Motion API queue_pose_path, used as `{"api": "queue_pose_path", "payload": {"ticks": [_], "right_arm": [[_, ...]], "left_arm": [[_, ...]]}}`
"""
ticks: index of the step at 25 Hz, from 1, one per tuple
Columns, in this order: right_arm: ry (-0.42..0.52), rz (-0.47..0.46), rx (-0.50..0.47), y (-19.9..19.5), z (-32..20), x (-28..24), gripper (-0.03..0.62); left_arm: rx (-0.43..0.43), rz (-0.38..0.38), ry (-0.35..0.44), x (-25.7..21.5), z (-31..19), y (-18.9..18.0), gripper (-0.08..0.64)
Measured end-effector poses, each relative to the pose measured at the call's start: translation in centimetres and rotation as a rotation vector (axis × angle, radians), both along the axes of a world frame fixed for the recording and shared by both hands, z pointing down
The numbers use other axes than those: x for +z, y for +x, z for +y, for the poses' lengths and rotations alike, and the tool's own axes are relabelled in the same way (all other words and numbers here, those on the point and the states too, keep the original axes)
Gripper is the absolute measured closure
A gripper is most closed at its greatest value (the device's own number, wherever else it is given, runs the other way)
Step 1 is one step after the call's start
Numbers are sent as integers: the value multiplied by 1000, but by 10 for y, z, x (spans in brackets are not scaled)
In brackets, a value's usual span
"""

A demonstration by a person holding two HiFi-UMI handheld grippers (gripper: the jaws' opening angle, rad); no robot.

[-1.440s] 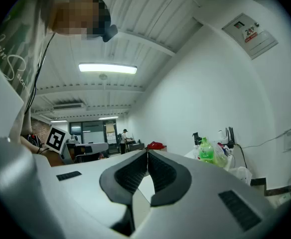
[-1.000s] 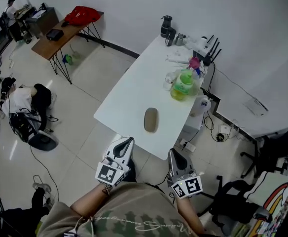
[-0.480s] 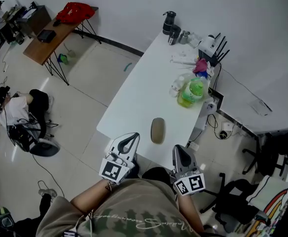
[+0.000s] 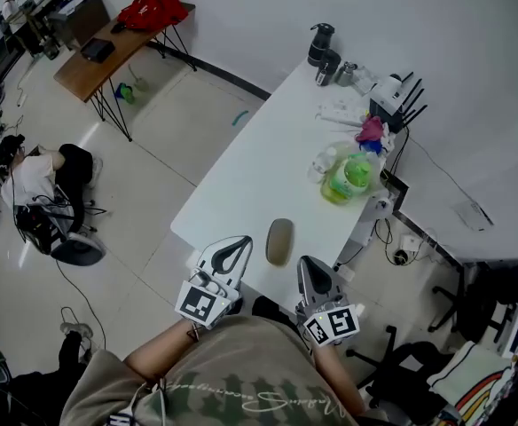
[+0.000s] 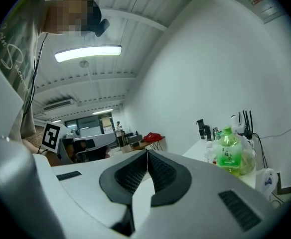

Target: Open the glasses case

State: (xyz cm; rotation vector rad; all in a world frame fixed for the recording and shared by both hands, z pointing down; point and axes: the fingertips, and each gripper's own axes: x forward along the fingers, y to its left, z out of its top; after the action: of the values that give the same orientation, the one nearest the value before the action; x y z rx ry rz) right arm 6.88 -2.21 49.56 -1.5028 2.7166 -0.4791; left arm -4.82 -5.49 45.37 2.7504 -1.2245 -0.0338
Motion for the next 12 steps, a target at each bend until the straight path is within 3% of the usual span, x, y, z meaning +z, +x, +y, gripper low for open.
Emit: {"api": "queue_pose_path", "payload": {"ticks": [3, 7, 8, 12], "right_arm": [[-23, 11, 15, 5, -3, 9, 583], [-97, 16, 7, 4, -11, 27, 580], [-117, 25, 16, 5, -15, 34, 558], [-213, 52, 54, 12, -30, 66, 358]], "left_arm": [[-4, -62, 25, 0, 2, 4, 554], [-23, -35, 12, -4, -4, 2, 554], [-29, -35, 15, -4, -6, 1, 554], [-37, -35, 28, -6, -11, -1, 554]]}}
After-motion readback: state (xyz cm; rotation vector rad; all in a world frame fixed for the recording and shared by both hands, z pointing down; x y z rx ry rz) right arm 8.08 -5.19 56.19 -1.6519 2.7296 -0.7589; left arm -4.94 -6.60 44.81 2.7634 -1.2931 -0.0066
